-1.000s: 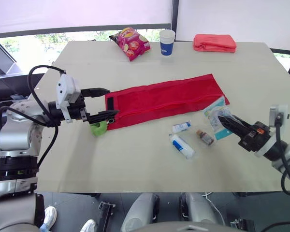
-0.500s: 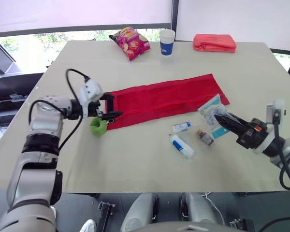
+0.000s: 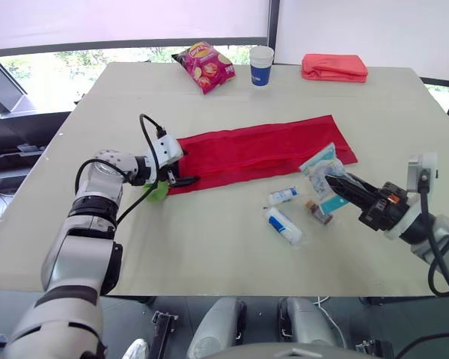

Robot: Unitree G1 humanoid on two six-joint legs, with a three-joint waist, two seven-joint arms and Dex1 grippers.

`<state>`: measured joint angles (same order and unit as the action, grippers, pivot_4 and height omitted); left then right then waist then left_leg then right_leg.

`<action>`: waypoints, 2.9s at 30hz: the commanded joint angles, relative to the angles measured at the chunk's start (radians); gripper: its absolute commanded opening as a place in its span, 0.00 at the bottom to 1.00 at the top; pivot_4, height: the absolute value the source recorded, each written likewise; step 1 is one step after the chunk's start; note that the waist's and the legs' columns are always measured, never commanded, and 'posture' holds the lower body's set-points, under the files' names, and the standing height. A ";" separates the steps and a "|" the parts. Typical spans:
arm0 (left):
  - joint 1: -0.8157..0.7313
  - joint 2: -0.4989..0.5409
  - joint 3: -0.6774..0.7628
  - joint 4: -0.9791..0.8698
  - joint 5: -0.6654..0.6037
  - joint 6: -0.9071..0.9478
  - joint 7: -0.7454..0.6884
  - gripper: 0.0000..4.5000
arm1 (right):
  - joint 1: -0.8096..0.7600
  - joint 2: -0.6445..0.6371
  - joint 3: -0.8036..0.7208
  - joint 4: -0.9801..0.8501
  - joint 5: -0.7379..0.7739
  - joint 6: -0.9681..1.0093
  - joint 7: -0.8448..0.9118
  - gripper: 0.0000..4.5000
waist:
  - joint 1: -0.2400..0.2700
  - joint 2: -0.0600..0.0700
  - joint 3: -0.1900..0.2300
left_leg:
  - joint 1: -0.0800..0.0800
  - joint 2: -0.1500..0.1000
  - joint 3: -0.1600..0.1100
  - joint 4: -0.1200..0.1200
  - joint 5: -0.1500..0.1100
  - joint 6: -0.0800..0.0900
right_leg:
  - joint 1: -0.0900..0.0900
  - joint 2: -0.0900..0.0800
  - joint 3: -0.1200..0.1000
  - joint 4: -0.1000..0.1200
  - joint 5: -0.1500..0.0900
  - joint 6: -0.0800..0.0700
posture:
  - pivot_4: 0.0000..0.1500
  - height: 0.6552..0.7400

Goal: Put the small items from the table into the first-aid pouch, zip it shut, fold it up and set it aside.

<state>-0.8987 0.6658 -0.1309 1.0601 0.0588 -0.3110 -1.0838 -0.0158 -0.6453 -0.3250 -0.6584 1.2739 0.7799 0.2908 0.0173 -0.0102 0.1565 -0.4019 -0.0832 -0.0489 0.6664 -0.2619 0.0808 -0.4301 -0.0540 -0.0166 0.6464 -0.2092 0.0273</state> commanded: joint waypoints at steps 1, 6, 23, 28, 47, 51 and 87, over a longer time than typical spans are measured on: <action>-0.029 0.002 0.009 0.026 0.024 -0.042 0.046 0.69 | 0.001 -0.004 -0.010 -0.046 0.016 -0.025 -0.011 0.03 | -0.001 0.000 0.000 | 0.000 0.000 0.000 0.000 0.000 0.000 | 0.000 0.000 0.000 0.000 0.000 0.000 | 1.00 0.99; -0.042 -0.017 0.014 0.051 0.033 -0.068 0.072 0.18 | -0.001 -0.002 -0.007 -0.047 0.012 -0.031 -0.020 0.03 | -0.001 0.000 0.000 | 0.000 0.000 0.000 0.001 0.000 0.000 | 0.000 0.000 0.000 0.000 0.000 0.000 | 1.00 0.99; 0.101 -0.005 0.051 -0.158 -0.038 -0.095 -0.042 0.01 | 0.011 0.011 0.010 -0.063 0.001 -0.049 -0.044 0.03 | -0.003 0.000 0.000 | -0.001 0.000 0.000 0.002 0.000 -0.001 | -0.001 0.000 0.000 0.000 0.000 0.000 | 1.00 0.99; 0.261 0.014 0.104 -0.449 0.049 -0.139 0.238 0.01 | 0.031 0.015 0.006 -0.068 0.004 -0.056 -0.053 0.03 | -0.002 0.000 0.000 | -0.001 0.000 0.000 0.002 0.000 -0.001 | -0.001 0.000 0.000 0.000 0.000 0.000 | 1.00 0.99; 0.329 0.040 -0.089 -0.738 0.643 0.023 0.717 0.48 | -0.014 -0.067 -0.003 -0.035 0.106 -0.035 -0.081 0.03 | 0.001 0.000 0.000 | -0.001 0.000 0.000 0.002 0.000 -0.001 | 0.000 0.000 0.000 0.000 0.000 0.000 | 1.00 0.99; 0.327 0.027 -0.121 -0.744 0.681 0.061 0.732 0.48 | -0.014 -0.084 -0.013 -0.033 0.116 -0.034 -0.087 0.03 | 0.000 0.000 0.000 | -0.001 0.000 0.000 0.002 0.000 -0.001 | 0.000 0.000 0.000 0.000 0.000 0.000 | 1.00 0.99; 0.403 -0.030 -0.143 -0.902 0.608 0.297 0.605 0.48 | -0.018 -0.095 -0.020 -0.028 0.099 -0.049 -0.091 0.03 | 0.000 0.000 -0.001 | -0.001 0.000 0.000 0.002 0.000 -0.001 | 0.000 0.000 0.000 0.000 0.000 0.000 | 1.00 0.99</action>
<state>-0.5028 0.6292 -0.2827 0.1873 0.6781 -0.0187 -0.4655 -0.0271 -0.7418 -0.3243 -0.6622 1.3652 0.7537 0.1992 0.0177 -0.0098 0.1559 -0.4031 -0.0832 -0.0485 0.6686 -0.2616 0.0797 -0.4302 -0.0541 -0.0163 0.6467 -0.2090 0.0277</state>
